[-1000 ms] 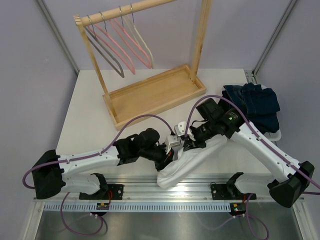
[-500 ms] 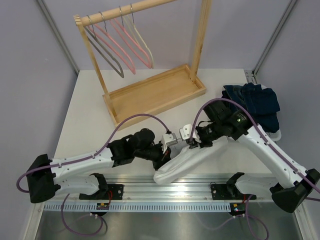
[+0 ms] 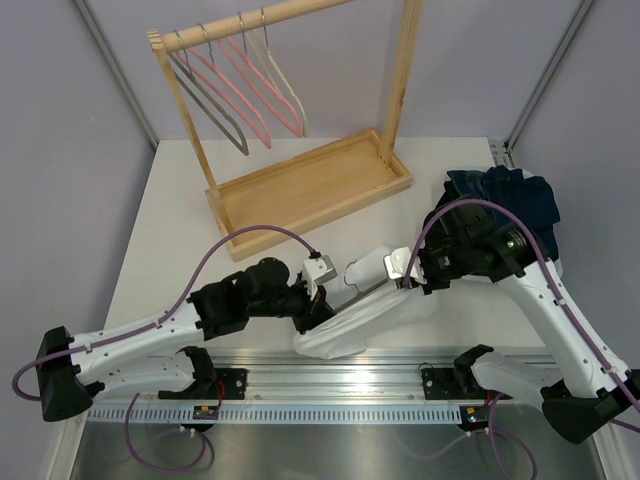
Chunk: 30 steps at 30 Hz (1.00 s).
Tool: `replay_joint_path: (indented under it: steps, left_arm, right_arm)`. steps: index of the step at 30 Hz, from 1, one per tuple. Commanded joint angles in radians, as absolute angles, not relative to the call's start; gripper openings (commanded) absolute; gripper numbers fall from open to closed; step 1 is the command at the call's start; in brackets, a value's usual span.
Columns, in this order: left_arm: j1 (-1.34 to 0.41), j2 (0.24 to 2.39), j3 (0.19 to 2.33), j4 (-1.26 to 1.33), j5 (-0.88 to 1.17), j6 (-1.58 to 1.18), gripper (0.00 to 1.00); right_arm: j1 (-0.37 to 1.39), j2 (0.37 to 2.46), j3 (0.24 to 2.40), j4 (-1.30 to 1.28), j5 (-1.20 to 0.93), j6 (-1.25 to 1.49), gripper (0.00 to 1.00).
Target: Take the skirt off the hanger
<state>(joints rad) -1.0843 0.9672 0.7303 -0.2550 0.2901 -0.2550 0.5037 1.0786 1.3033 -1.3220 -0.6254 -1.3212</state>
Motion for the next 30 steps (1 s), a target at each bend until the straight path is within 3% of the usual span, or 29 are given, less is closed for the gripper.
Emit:
replay_joint_path:
  steps: [1, 8, 16, 24, 26, 30]
  left_arm:
    - [-1.088, 0.931, 0.703, -0.396, 0.262, -0.248, 0.00]
    - [-1.086, 0.865, 0.681, -0.420, 0.270, -0.255, 0.00]
    - [-1.088, 0.813, 0.663, -0.456, 0.301, -0.265, 0.00]
    - [-1.088, 0.831, 0.655, -0.434, 0.317, -0.268, 0.00]
    - [-1.088, 0.844, 0.663, -0.422, 0.322, -0.270, 0.00]
    - [-1.088, 0.899, 0.689, -0.387, 0.307, -0.307, 0.00]
  right_arm:
    - [0.436, 1.039, 1.328, -1.350, -0.447, -1.391, 0.00]
    - [0.298, 1.014, 1.295, -1.293, -0.407, -1.428, 0.00]
    - [0.195, 1.045, 1.239, -1.051, -0.336, -1.320, 0.00]
    - [0.160, 1.110, 1.327, -1.071, -0.560, -1.157, 0.00]
    - [0.158, 1.138, 1.318, -1.097, -0.638, -1.129, 0.05]
    - [0.160, 1.129, 1.263, -1.172, -0.803, -1.146, 0.31]
